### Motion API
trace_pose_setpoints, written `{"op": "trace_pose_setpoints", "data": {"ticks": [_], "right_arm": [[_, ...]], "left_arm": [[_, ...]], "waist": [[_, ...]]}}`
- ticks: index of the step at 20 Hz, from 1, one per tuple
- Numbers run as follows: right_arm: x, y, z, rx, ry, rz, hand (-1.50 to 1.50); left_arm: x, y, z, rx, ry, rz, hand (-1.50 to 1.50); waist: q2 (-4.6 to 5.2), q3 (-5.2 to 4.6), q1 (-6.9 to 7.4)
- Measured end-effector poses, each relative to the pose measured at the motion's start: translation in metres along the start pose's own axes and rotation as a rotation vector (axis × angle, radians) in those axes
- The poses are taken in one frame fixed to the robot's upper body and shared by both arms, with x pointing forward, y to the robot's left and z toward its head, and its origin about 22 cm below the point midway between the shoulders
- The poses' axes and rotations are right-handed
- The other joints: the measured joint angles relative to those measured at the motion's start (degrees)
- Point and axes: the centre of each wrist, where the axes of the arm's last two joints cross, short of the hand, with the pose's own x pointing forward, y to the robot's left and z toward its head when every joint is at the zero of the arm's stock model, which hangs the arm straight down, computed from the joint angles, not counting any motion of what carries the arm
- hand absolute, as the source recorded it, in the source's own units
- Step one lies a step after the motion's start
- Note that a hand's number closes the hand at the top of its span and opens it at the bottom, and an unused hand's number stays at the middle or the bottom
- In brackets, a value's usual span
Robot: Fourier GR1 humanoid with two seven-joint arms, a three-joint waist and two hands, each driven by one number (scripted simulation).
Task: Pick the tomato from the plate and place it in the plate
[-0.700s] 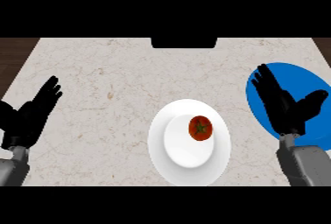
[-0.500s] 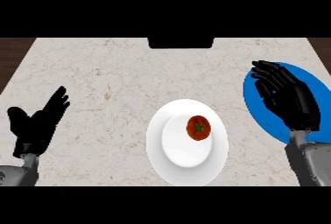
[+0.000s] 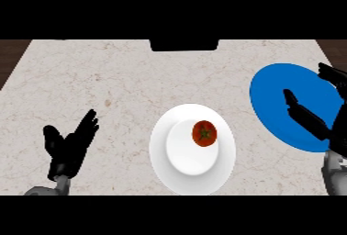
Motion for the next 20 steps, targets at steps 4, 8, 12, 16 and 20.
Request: {"op": "trace_pose_setpoints", "data": {"ticks": [4, 8, 12, 16, 20], "right_arm": [[0.001, -0.002, 0.045, -0.021, -0.059, 0.002, -1.5], [0.014, -0.004, 0.065, 0.038, -0.062, 0.077, -1.5], [0.018, -0.02, 0.078, 0.222, 0.009, 0.228, -1.5], [0.037, -0.019, 0.085, 0.372, 0.079, 0.359, -1.5], [0.063, -0.002, 0.084, 0.453, 0.129, 0.466, -1.5]], "left_arm": [[-0.002, -0.013, -0.002, -0.011, -0.006, 0.01, 0.0], [-0.004, -0.014, -0.002, -0.021, -0.011, 0.009, 0.0], [-0.006, -0.016, 0.0, -0.021, -0.023, 0.006, 0.0], [-0.006, -0.021, 0.003, -0.023, -0.022, 0.005, 0.0], [-0.003, -0.025, 0.002, -0.034, -0.012, 0.0, 0.0]], "waist": [[0.05, 0.16, 0.63], [0.06, 0.2, 1.05], [0.01, 0.12, 1.04], [0.03, 0.05, 1.36], [0.14, 0.05, 1.71]]}}
